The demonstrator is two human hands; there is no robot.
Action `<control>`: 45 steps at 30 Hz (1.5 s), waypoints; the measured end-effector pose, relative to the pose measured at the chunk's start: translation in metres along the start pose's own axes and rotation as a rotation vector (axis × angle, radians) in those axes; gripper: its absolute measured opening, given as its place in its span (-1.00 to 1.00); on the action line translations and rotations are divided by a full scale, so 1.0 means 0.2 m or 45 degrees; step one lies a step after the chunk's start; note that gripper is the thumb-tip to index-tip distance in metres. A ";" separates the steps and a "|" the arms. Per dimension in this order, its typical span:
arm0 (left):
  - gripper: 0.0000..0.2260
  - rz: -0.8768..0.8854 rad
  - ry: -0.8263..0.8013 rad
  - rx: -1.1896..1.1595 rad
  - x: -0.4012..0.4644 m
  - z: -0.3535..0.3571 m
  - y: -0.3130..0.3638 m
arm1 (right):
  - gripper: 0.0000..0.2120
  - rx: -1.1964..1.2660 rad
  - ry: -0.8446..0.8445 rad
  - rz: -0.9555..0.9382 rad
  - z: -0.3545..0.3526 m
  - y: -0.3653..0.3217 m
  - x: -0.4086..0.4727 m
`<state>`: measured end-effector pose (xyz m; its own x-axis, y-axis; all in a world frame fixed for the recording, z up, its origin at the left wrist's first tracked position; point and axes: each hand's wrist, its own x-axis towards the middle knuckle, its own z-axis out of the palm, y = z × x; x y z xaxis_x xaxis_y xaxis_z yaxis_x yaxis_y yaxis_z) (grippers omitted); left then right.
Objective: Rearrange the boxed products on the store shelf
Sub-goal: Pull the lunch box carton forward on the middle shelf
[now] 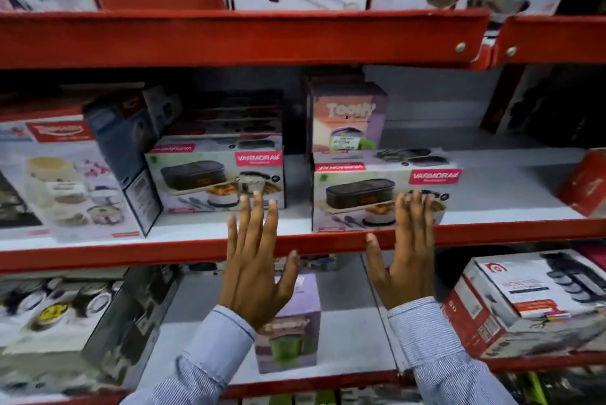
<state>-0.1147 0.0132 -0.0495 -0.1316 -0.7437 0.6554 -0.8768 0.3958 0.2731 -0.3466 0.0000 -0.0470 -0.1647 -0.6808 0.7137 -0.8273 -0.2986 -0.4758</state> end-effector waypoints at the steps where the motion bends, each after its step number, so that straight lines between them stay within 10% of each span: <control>1: -0.31 0.014 -0.010 -0.030 0.07 0.02 0.03 | -0.29 -0.015 0.028 0.047 -0.01 0.02 0.05; 8: -0.24 -0.340 -0.231 -0.572 0.28 0.12 0.22 | -0.18 0.290 0.128 0.549 -0.07 0.22 0.24; 15: -0.36 -0.530 -0.063 -0.903 0.34 0.08 0.30 | -0.55 0.734 0.088 0.655 -0.17 0.22 0.32; 33: -0.42 -0.592 0.357 -0.685 0.22 -0.44 -0.06 | -0.51 0.902 -0.142 0.360 -0.14 -0.32 0.29; 45: -0.41 -0.847 0.264 -0.401 0.02 -0.55 -0.56 | -0.46 0.987 -0.503 0.434 0.28 -0.60 0.13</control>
<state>0.0332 0.0251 -0.0010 0.4952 -0.7750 0.3926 -0.5635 0.0575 0.8241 -0.2207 -0.0195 -0.0007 -0.0202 -0.9492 0.3140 -0.1550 -0.3073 -0.9389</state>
